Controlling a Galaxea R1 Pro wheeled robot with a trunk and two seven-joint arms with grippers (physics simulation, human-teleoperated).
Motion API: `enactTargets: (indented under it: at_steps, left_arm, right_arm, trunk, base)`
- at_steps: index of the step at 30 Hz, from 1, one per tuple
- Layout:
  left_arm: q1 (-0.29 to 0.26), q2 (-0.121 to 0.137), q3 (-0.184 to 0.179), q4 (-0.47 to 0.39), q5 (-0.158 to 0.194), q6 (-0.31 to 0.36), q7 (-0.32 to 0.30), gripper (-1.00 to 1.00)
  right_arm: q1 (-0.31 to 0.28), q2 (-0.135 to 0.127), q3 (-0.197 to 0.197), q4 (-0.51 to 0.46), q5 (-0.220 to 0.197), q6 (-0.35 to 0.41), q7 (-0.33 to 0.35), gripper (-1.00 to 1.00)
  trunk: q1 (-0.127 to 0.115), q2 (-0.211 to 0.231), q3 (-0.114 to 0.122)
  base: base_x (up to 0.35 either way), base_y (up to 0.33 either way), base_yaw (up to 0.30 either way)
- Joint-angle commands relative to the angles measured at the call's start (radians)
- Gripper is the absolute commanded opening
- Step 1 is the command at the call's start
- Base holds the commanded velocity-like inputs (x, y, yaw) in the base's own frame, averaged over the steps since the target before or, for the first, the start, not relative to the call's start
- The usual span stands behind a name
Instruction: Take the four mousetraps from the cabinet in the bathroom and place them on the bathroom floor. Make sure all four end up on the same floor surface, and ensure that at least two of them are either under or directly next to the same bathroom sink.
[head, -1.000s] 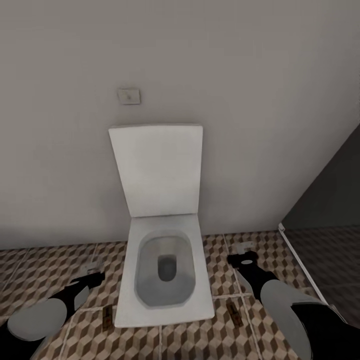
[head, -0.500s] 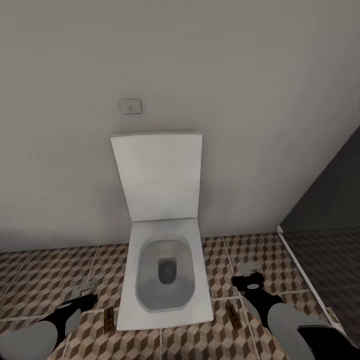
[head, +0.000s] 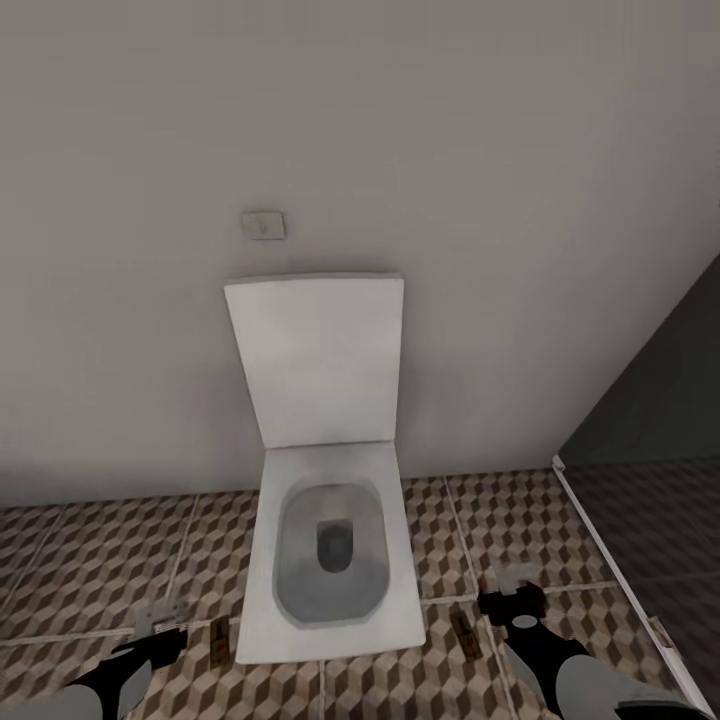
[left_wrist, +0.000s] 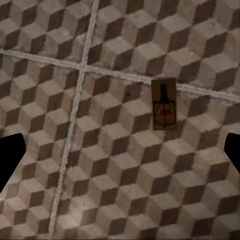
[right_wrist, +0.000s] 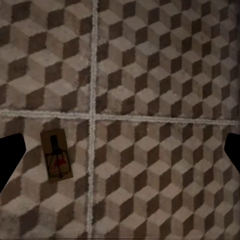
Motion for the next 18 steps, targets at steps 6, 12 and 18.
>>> enactTargets:
  at_steps: [6,12,18]
  left_arm:
    - [0.035,0.002,-0.008,-0.006,0.006,-0.004,0.004,1.00]
    - [0.056,0.004,-0.008,-0.007,0.006,-0.004,0.003,1.00]
    - [0.073,0.005,-0.008,-0.029,0.006,-0.003,0.003,1.00]
  right_arm:
    - [0.042,-0.001,0.002,0.012,0.007,-0.022,-0.004,1.00]
    - [0.081,-0.001,0.002,0.017,0.039,-0.047,-0.003,1.00]
    - [0.133,0.000,0.002,0.019,0.108,-0.105,-0.003,1.00]
  trunk:
    - [0.000,0.000,-0.001]
    - [0.000,0.000,-0.001]
    - [0.000,0.000,-0.001]
  base:
    - [0.000,0.000,0.000]
    - [-0.033,-0.002,0.000]
    - [-0.227,-0.007,0.000]
